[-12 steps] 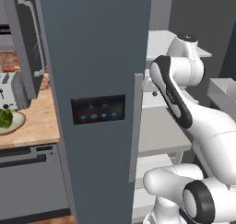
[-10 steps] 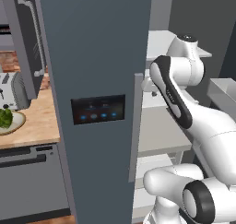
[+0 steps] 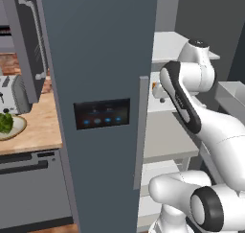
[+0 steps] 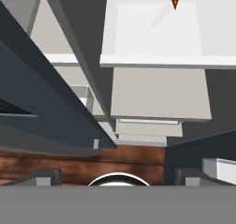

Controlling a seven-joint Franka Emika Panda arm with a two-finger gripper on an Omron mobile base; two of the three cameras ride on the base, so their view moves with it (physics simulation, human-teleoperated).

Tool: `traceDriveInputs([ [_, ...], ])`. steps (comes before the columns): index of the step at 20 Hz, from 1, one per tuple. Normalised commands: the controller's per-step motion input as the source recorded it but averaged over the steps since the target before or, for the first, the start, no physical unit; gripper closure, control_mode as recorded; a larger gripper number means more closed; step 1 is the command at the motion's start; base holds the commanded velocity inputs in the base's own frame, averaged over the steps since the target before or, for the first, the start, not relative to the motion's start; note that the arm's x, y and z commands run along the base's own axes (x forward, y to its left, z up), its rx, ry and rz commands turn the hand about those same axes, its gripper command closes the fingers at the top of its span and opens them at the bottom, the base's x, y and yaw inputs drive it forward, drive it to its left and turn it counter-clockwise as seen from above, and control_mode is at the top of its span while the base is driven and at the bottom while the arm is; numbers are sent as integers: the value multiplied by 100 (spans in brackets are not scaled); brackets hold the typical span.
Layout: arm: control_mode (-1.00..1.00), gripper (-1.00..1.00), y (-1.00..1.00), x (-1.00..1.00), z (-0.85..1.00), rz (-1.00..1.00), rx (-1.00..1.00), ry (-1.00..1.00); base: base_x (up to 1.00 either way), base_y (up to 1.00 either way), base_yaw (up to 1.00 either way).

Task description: Pick the cheese from the fridge and the cheese grater from the cabinet and place them next to the salad bowl.

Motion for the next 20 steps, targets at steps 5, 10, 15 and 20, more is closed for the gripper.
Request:
traceDriveInputs([
  [5, -100, -100, -40, 0, 0, -1, 0, 0, 0, 0, 0],
  [10, -100, -100, -49, 0, 0, -2, 0, 0, 0, 0, 0],
  [15, -100, -100, -43, 17, 0, -5, 0, 0, 0, 0, 0],
  [20, -100, -100, -22, 51, -5, -2, 0, 0, 0, 0, 0],
])
